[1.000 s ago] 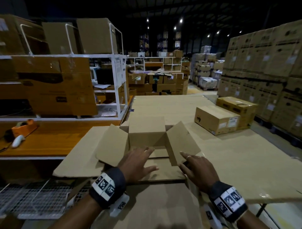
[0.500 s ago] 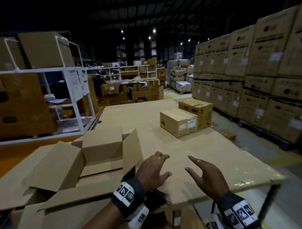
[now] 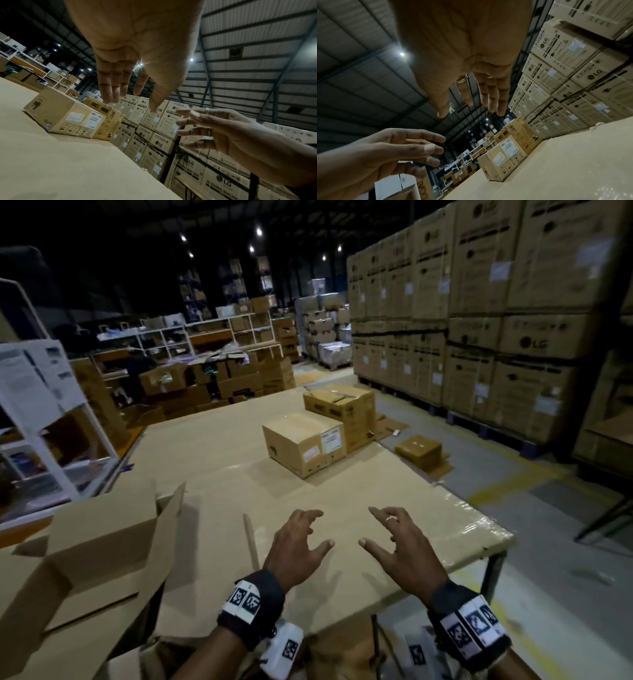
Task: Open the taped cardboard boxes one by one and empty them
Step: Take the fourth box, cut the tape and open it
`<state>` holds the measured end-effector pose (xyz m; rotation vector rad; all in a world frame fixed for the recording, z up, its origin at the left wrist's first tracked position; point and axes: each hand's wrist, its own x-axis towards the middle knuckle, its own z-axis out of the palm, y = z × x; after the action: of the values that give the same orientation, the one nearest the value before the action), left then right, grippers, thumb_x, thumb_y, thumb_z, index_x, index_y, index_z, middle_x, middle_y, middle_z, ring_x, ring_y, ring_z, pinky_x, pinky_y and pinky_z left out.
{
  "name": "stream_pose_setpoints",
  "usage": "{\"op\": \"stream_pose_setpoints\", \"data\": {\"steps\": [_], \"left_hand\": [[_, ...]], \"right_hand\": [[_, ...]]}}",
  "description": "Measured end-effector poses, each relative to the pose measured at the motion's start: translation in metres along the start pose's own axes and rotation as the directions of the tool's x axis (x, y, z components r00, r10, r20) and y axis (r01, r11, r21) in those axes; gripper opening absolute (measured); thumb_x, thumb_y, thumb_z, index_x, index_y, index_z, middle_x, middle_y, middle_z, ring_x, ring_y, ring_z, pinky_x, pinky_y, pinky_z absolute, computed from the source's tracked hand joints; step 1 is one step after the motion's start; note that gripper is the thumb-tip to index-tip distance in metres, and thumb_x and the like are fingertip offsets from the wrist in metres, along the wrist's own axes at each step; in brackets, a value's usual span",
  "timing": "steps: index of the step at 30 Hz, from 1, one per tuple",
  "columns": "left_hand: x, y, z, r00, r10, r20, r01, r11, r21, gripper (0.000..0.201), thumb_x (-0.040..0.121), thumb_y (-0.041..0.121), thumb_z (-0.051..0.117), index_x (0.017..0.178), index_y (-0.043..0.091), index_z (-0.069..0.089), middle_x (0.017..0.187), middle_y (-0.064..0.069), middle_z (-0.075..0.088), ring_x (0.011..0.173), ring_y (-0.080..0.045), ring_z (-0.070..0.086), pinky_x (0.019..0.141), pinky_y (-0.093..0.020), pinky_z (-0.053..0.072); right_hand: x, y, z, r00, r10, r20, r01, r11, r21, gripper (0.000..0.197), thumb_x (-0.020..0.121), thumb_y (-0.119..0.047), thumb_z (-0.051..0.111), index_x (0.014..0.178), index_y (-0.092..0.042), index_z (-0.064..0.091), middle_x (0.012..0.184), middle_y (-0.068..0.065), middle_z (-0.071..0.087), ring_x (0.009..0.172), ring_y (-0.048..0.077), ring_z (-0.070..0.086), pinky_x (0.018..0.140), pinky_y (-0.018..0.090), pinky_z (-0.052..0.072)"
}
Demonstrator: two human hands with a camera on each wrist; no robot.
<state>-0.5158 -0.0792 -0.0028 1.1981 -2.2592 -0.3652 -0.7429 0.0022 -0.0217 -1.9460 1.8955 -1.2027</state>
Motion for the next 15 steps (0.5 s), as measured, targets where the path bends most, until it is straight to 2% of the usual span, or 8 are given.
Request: {"op": "stream_pose_setpoints", "data": {"steps": [3, 7, 11, 15], "left_hand": [[0.031, -0.008, 0.016, 0.998, -0.01, -0.058, 0.009, 1.0, -0.008, 0.062, 0.084, 0.049, 0.072, 0.138, 0.028, 0.05, 0.123, 0.006, 0.05, 0.104, -0.012, 0.058, 0.084, -0.036, 0.055], [0.079, -0.028, 0.031, 0.991, -0.047, -0.122, 0.045, 0.999, -0.021, 0.066, 0.083, 0.05, 0.071, 0.141, 0.029, 0.046, 0.127, 0.004, 0.046, 0.11, -0.016, 0.057, 0.088, -0.037, 0.055], [0.129, -0.046, 0.044, 0.986, -0.064, -0.155, 0.05, 0.995, -0.09, 0.065, 0.083, 0.048, 0.074, 0.139, 0.031, 0.047, 0.125, 0.006, 0.047, 0.109, -0.015, 0.058, 0.088, -0.037, 0.056], [0.166, -0.069, 0.055, 0.98, -0.124, -0.156, 0.111, 0.99, -0.089, 0.064, 0.083, 0.046, 0.074, 0.139, 0.031, 0.046, 0.125, 0.003, 0.048, 0.11, -0.018, 0.058, 0.087, -0.037, 0.056]], "right_hand": [[0.028, 0.019, -0.001, 1.0, 0.013, 0.012, -0.013, 1.0, -0.023, 0.071, 0.087, -0.061, 0.061, 0.148, -0.032, 0.041, 0.139, -0.008, 0.041, 0.12, 0.015, 0.053, 0.095, 0.038, 0.052], [0.073, 0.037, -0.004, 0.997, 0.014, 0.071, -0.008, 0.997, -0.074, 0.077, 0.087, -0.06, 0.061, 0.153, -0.032, 0.031, 0.152, -0.005, 0.032, 0.136, 0.017, 0.039, 0.109, 0.039, 0.041], [0.131, 0.056, -0.009, 0.992, -0.009, 0.129, 0.023, 0.994, -0.108, 0.083, 0.087, -0.059, 0.064, 0.156, -0.035, 0.023, 0.154, -0.005, 0.029, 0.139, 0.018, 0.036, 0.108, 0.033, 0.039], [0.183, 0.08, -0.003, 0.992, -0.018, 0.122, 0.036, 0.988, -0.15, 0.082, 0.088, -0.058, 0.064, 0.156, -0.032, 0.025, 0.154, -0.004, 0.031, 0.138, 0.017, 0.035, 0.107, 0.03, 0.038]]}}
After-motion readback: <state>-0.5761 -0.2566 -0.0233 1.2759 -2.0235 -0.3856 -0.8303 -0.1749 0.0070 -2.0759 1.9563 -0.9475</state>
